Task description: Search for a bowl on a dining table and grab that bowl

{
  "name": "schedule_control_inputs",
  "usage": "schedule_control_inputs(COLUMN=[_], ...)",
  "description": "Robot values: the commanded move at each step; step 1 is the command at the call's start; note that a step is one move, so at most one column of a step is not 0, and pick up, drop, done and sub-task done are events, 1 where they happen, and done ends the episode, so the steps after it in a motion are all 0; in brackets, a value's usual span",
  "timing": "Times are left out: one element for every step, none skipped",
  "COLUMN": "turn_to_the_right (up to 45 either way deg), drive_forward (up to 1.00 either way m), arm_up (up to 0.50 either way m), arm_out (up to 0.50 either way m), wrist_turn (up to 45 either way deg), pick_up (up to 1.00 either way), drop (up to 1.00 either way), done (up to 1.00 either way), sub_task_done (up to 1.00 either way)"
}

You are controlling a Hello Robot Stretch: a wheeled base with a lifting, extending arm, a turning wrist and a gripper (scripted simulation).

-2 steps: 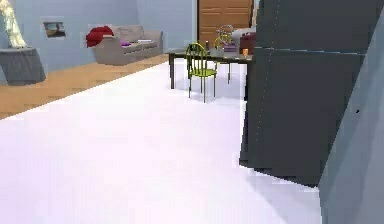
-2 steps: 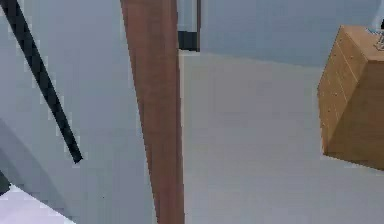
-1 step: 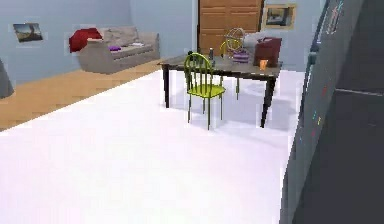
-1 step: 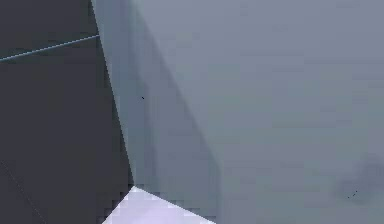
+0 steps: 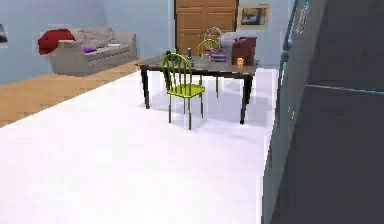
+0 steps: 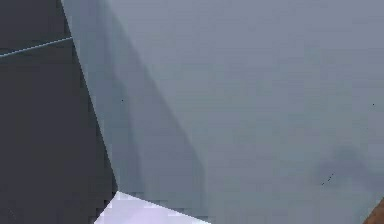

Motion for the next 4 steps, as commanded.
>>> schedule_control_inputs(turn_to_the_right=[0.0, 18.0, 0.0, 3.0], drive_forward=[0.75, 0.00, 1.00, 0.00], arm_up=[0.00, 0.00, 0.00, 0.00], arm_out=[0.00, 0.00, 0.00, 0.00], wrist_turn=[0.0, 0.0, 0.0, 0.0], pick_up=[0.00, 0.00, 0.00, 0.00], drop=[0.00, 0.00, 0.00, 0.00], done=[0.00, 0.00, 0.00, 0.00], sub_task_done=[0.00, 0.00, 0.00, 0.00])
